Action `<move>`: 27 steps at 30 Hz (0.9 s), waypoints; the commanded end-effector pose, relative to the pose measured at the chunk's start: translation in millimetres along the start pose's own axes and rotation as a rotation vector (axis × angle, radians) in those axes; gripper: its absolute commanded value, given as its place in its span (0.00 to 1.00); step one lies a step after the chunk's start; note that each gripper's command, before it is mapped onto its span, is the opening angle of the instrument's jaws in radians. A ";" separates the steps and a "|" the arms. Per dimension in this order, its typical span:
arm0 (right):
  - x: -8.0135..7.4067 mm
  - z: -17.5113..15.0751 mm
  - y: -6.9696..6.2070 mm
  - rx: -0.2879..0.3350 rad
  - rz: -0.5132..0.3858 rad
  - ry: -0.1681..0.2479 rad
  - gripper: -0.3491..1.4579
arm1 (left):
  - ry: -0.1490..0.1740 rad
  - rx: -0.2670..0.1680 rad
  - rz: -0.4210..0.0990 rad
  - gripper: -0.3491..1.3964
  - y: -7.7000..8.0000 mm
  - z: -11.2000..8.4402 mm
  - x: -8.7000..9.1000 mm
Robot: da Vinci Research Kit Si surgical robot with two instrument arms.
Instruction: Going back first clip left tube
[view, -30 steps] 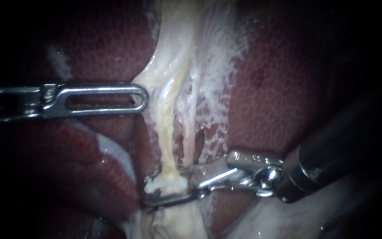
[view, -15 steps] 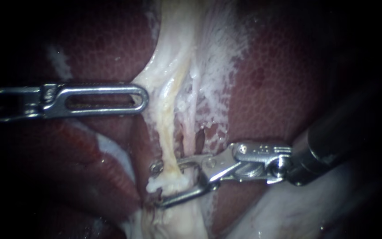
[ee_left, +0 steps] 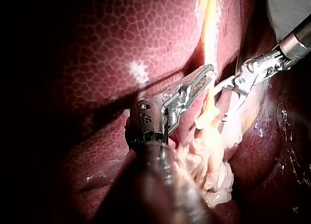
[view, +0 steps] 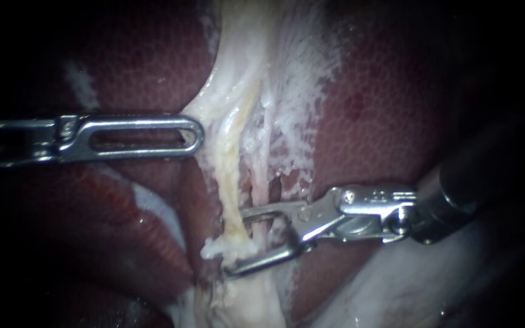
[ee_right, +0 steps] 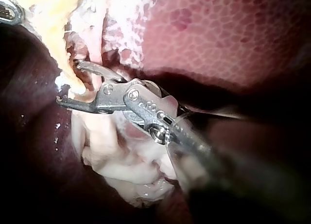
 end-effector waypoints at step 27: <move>7.5 -17.1 -2.0 -0.091 -0.047 0.036 0.52 | -0.001 0.000 0.004 0.00 1.3 0.6 0.6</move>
